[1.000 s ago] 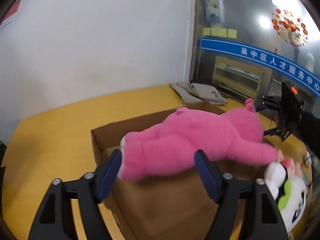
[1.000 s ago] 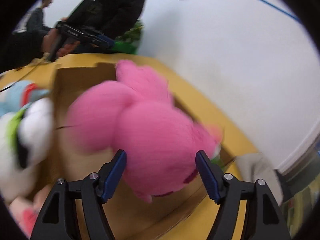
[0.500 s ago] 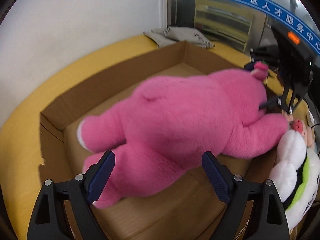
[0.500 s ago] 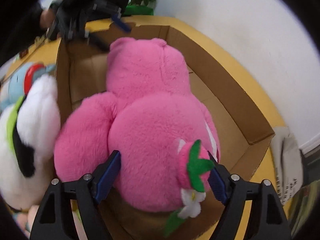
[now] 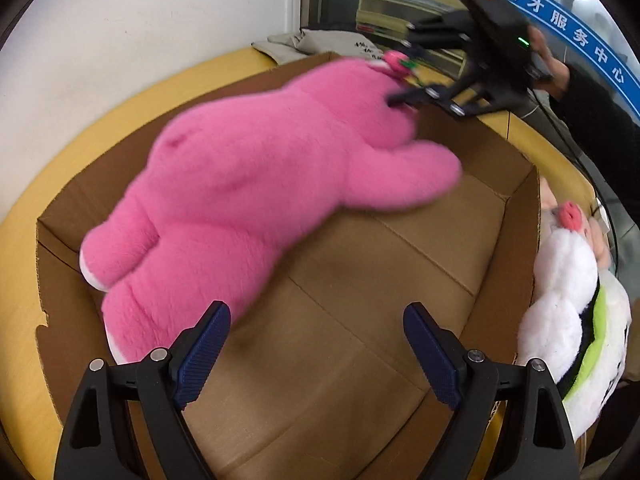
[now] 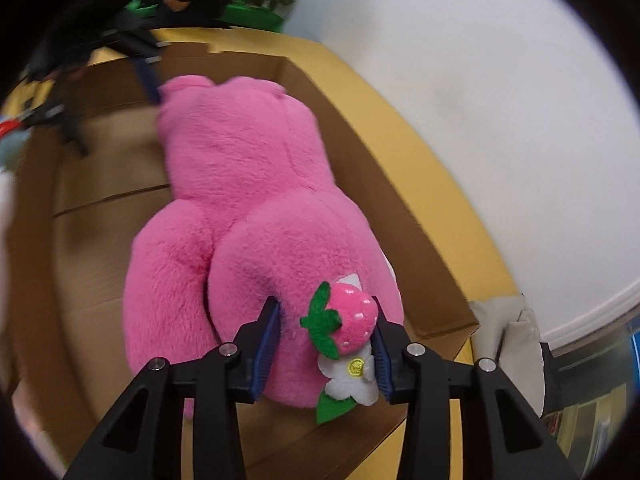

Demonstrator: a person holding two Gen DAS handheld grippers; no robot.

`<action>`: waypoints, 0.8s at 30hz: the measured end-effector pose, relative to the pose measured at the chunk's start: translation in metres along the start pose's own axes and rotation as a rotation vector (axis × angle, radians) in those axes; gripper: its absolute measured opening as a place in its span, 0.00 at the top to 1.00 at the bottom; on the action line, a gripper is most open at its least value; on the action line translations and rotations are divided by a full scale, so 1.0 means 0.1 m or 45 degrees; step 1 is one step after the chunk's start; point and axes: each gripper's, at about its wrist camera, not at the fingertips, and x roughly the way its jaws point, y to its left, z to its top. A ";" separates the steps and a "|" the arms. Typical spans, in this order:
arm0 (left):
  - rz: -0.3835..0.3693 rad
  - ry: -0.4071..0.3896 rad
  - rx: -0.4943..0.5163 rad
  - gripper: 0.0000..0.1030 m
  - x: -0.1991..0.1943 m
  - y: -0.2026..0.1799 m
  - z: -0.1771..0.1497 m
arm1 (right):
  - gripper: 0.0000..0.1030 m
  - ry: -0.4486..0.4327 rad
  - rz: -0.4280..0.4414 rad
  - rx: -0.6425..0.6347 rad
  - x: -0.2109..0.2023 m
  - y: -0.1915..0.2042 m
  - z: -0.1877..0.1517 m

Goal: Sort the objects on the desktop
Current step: 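Lift the pink plush with the left gripper while the right gripper grips its strawberry-decorated head, then lower the pink plush into the cardboard box and open both grippers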

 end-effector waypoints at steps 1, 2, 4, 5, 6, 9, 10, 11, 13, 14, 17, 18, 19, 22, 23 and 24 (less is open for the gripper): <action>-0.002 0.010 -0.009 0.11 0.01 0.01 0.00 | 0.61 0.007 -0.006 0.017 0.06 -0.05 0.00; -0.005 0.019 -0.019 0.11 0.02 0.02 -0.01 | 0.61 0.015 -0.001 0.037 0.10 -0.10 -0.02; 0.001 0.034 -0.029 0.11 0.04 0.03 0.00 | 0.60 0.020 0.017 0.059 0.12 -0.11 -0.04; 0.009 0.039 -0.030 0.11 0.04 0.04 0.00 | 0.59 0.024 0.027 0.060 0.10 -0.09 -0.05; 0.019 0.027 -0.051 0.11 0.03 0.07 0.04 | 0.56 0.032 0.037 0.056 0.08 -0.07 -0.06; 0.048 0.003 -0.125 0.11 0.01 0.21 0.17 | 0.51 -0.021 0.068 0.084 -0.07 -0.11 -0.10; 0.058 0.002 -0.155 0.11 0.02 0.26 0.23 | 0.49 -0.059 0.086 0.122 -0.12 -0.17 -0.10; 0.078 0.016 -0.178 0.11 0.06 0.34 0.31 | 0.39 -0.093 0.102 0.167 -0.16 -0.24 -0.09; 0.095 0.067 -0.230 0.11 0.20 0.47 0.45 | 0.22 -0.095 0.149 0.195 -0.07 -0.30 -0.05; 0.109 0.093 -0.254 0.11 0.32 0.54 0.54 | 0.22 -0.090 0.176 0.203 -0.01 -0.31 -0.02; 0.116 0.097 -0.297 0.07 0.48 0.65 0.61 | 0.22 0.024 0.185 0.168 0.35 -0.25 -0.03; 0.117 0.090 -0.312 0.07 0.53 0.67 0.63 | 0.27 0.022 0.200 0.202 0.40 -0.26 -0.04; 0.117 0.083 -0.327 0.07 0.57 0.70 0.64 | 0.32 0.013 0.204 0.231 0.41 -0.29 -0.06; 0.094 -0.020 -0.358 0.06 0.51 0.72 0.56 | 0.47 -0.014 0.151 0.274 0.32 -0.33 -0.15; 0.083 -0.056 -0.362 0.06 0.50 0.71 0.53 | 0.50 -0.012 0.122 0.276 0.29 -0.32 -0.17; 0.082 -0.063 -0.360 0.06 0.50 0.71 0.51 | 0.52 -0.002 0.100 0.277 0.27 -0.31 -0.19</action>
